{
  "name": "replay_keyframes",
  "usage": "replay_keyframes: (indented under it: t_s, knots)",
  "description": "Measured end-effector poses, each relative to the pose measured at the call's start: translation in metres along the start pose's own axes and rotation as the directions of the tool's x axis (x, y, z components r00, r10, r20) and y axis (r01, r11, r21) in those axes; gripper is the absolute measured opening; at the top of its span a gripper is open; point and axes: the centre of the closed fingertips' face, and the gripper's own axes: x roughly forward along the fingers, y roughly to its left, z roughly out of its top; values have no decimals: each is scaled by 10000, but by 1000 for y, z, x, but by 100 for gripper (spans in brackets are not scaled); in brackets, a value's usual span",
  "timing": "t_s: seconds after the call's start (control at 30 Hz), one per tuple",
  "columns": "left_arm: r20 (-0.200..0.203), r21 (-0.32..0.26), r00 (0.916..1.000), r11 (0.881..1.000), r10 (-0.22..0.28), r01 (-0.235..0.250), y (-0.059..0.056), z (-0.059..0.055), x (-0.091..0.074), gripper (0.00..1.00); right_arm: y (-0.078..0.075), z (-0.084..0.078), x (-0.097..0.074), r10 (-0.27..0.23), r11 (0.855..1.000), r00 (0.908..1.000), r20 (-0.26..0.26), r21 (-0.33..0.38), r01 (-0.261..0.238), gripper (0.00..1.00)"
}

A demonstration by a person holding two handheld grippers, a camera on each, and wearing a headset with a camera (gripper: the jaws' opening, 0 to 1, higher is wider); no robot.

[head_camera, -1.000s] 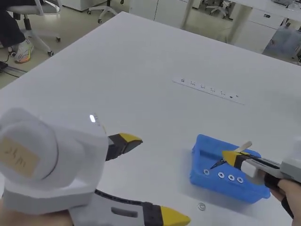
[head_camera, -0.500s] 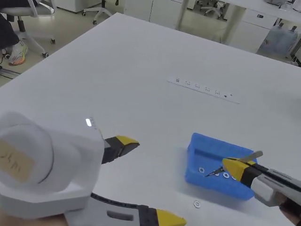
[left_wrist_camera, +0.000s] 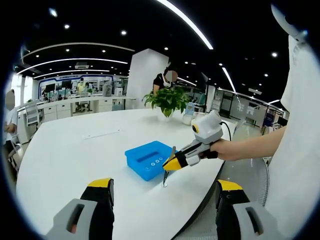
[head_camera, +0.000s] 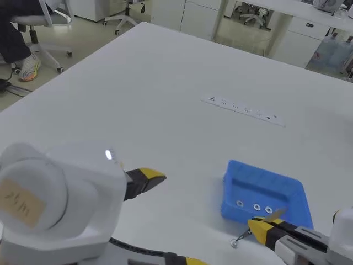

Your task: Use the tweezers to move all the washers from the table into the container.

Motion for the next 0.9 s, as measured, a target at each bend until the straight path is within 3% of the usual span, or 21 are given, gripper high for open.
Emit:
replay_keyframes:
  t_s: [0.3,0.53,0.63,0.9]
  knots:
    - [-45,16,9999,9999,100,-100,-3,-2,-3,85,6,-3,2,-134,9890,9983,-559,-1479,49,3]
    - [-73,17,9998,9999,167,-167,-6,-4,-4,85,1,-3,1,-333,9813,9970,-703,-1916,192,3]
    - [-64,-17,9998,9998,206,-206,-6,-4,-5,85,2,-5,2,-107,9850,9975,-703,-1723,-16,3]
    - [-12,-83,9993,9993,367,-367,-3,-6,-7,85,-1,-3,5,-72,9833,9973,-729,-1819,-62,2]
